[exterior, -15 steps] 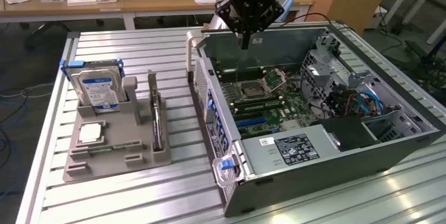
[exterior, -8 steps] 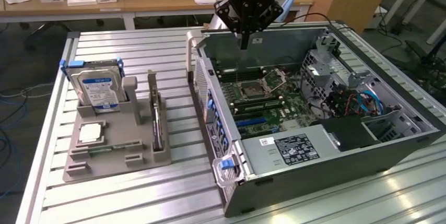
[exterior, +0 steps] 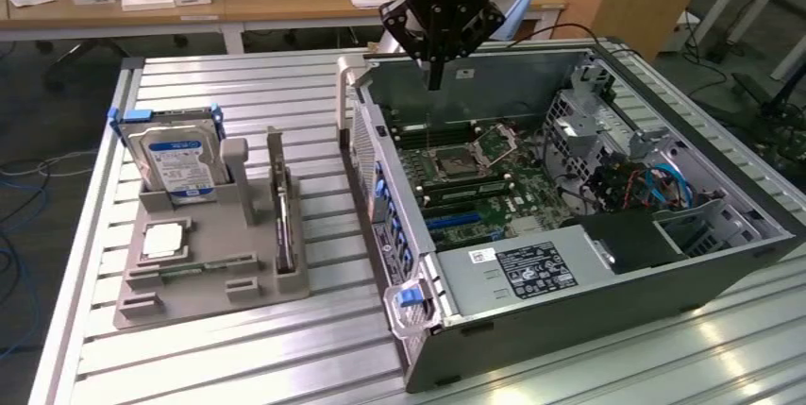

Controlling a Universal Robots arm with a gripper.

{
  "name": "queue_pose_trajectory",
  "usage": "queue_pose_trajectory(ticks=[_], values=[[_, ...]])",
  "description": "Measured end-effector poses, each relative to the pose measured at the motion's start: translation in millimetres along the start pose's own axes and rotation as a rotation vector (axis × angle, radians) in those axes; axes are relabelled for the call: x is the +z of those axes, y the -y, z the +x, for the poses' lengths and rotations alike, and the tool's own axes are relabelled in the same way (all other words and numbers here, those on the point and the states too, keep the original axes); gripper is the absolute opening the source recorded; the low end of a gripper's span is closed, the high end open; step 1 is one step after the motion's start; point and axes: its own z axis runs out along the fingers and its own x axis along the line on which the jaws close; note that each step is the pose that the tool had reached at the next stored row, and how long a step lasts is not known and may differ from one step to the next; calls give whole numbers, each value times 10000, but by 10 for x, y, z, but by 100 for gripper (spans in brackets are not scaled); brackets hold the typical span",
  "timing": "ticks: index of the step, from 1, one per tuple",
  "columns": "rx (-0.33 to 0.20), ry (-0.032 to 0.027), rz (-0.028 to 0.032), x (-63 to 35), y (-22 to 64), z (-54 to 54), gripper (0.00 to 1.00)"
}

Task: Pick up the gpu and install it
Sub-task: 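Reach for the gpu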

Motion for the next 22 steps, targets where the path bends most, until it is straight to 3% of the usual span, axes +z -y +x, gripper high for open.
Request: queue_pose_trajectory(ticks=[22], values=[[0, 0, 0, -8, 24, 321, 11]])
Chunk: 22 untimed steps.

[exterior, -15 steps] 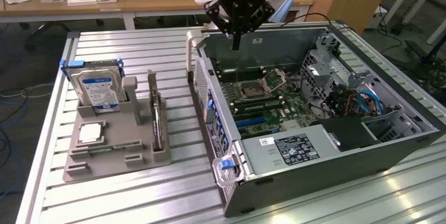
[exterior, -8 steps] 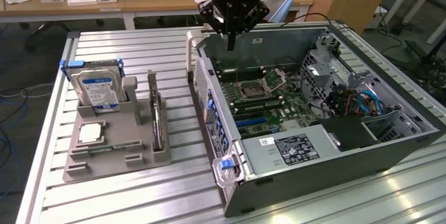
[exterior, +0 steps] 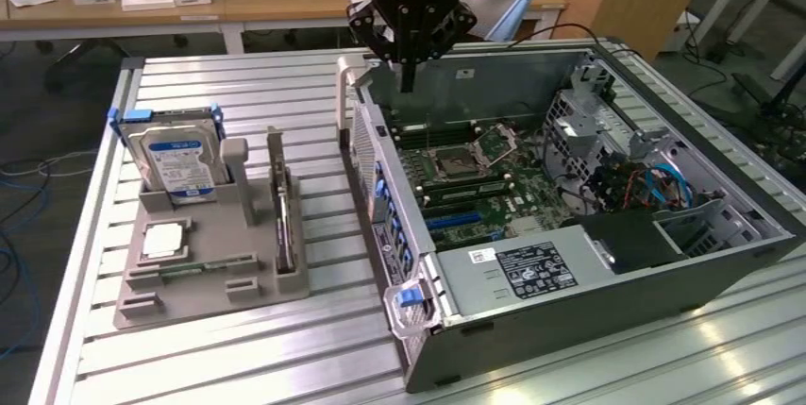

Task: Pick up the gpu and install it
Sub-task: 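Reach for the gpu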

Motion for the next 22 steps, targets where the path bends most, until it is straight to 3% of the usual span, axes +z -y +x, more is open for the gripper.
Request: queue_pose_trajectory(ticks=[22], values=[[1, 0, -1, -6, 23, 305, 11]])
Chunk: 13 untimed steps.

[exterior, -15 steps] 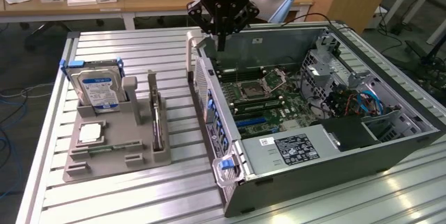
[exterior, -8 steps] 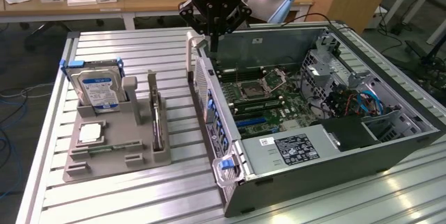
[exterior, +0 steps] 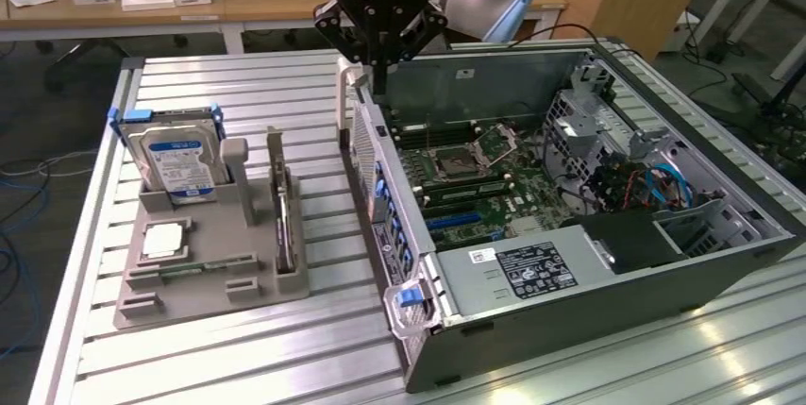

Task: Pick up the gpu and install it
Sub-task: 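Reach for the gpu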

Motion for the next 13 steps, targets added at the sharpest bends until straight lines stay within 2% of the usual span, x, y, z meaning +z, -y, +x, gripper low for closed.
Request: queue_pose_trajectory(ticks=[13], values=[[-1, 0, 0, -3, 11, 140, 11]])
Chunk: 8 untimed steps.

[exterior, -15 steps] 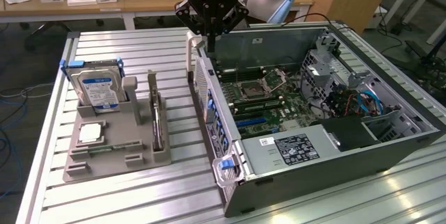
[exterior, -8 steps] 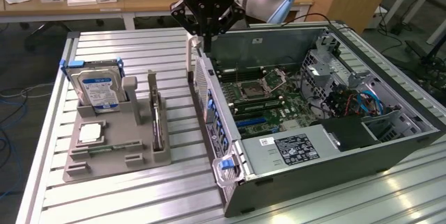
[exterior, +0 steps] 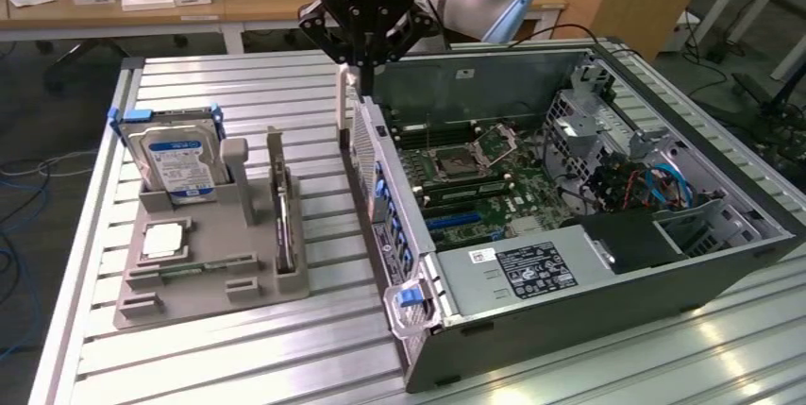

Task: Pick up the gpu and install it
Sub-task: 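Reach for the gpu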

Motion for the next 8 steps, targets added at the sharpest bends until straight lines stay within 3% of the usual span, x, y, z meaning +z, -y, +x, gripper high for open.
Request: queue_pose_trajectory(ticks=[8], values=[[1, 0, 0, -2, 7, 96, 11]])
